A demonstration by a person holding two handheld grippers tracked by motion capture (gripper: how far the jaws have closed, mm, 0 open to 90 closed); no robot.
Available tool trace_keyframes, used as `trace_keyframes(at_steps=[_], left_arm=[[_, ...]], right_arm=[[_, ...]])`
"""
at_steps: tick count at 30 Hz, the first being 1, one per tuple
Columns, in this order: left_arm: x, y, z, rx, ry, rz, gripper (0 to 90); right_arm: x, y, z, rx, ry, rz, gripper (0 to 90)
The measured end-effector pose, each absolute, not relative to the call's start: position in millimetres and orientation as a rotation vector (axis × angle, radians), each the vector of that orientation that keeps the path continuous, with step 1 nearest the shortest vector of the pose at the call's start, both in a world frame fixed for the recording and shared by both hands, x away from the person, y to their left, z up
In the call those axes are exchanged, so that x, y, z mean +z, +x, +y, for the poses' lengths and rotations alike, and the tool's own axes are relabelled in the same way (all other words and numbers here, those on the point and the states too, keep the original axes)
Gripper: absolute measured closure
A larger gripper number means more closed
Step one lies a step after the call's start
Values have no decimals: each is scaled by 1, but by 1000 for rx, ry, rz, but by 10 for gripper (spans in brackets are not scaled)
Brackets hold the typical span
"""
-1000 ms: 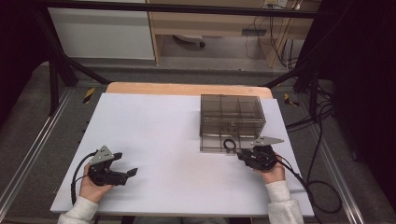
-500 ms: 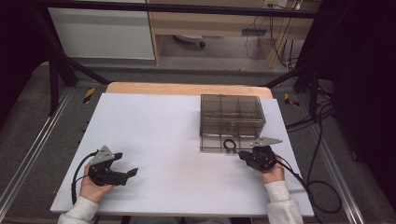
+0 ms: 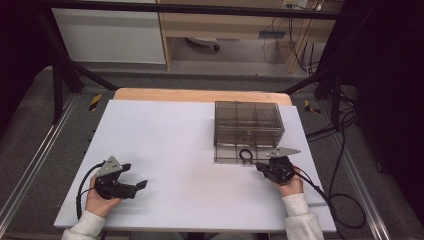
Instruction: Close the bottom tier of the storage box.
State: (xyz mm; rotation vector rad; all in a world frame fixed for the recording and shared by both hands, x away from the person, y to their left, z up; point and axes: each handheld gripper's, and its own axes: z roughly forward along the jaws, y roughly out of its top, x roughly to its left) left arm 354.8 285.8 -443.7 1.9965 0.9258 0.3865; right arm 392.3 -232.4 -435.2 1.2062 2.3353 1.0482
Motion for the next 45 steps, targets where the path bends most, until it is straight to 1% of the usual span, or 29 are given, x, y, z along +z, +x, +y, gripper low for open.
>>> trace_keyframes(at_steps=[45], left_arm=[[-444, 355, 286, 384, 1998, 925, 69]], right_arm=[[-447, 404, -226, 1008, 1199, 2297, 900]])
